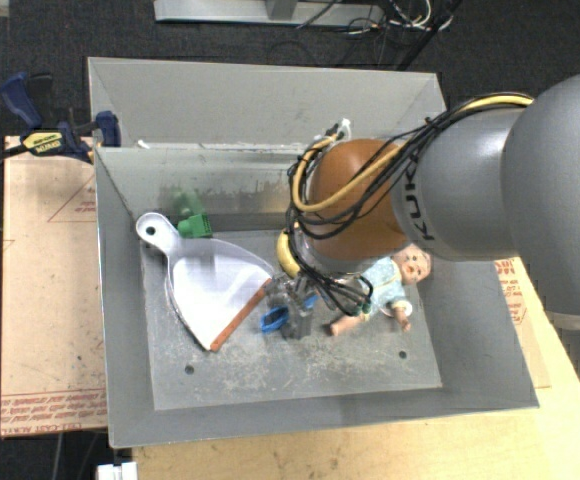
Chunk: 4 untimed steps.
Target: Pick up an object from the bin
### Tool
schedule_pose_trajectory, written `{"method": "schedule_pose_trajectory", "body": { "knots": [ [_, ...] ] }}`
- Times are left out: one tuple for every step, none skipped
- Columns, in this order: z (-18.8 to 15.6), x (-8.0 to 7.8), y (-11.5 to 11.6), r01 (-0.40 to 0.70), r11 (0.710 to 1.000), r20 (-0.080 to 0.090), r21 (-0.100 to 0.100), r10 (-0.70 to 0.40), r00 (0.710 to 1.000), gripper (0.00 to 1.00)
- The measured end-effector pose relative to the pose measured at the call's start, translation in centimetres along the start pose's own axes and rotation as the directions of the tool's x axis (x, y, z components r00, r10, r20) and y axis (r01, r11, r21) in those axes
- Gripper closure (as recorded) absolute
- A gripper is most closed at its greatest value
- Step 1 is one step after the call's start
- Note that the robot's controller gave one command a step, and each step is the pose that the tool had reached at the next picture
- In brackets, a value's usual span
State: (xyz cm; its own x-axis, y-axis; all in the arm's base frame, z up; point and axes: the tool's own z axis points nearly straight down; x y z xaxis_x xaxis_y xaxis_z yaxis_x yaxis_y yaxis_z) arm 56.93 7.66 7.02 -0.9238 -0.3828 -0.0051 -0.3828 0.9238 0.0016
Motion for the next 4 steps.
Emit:
{"method": "schedule_pose_trajectory", "body": {
  "knots": [
    [0.0, 0.0, 0.0, 0.000, 1.000, 0.000, 0.000, 0.000, 1.000, 1.00],
    [-12.7, -1.1, 0.1, 0.040, 0.999, 0.004, 0.000, -0.040, 0.999, 1.00],
    [-12.7, -1.1, 0.1, 0.039, 0.999, 0.004, -0.001, -0.039, 0.999, 1.00],
    [-16.5, -0.7, 0.5, 0.042, 0.999, -0.004, -0.003, -0.042, 0.999, 1.00]
  ]
}}
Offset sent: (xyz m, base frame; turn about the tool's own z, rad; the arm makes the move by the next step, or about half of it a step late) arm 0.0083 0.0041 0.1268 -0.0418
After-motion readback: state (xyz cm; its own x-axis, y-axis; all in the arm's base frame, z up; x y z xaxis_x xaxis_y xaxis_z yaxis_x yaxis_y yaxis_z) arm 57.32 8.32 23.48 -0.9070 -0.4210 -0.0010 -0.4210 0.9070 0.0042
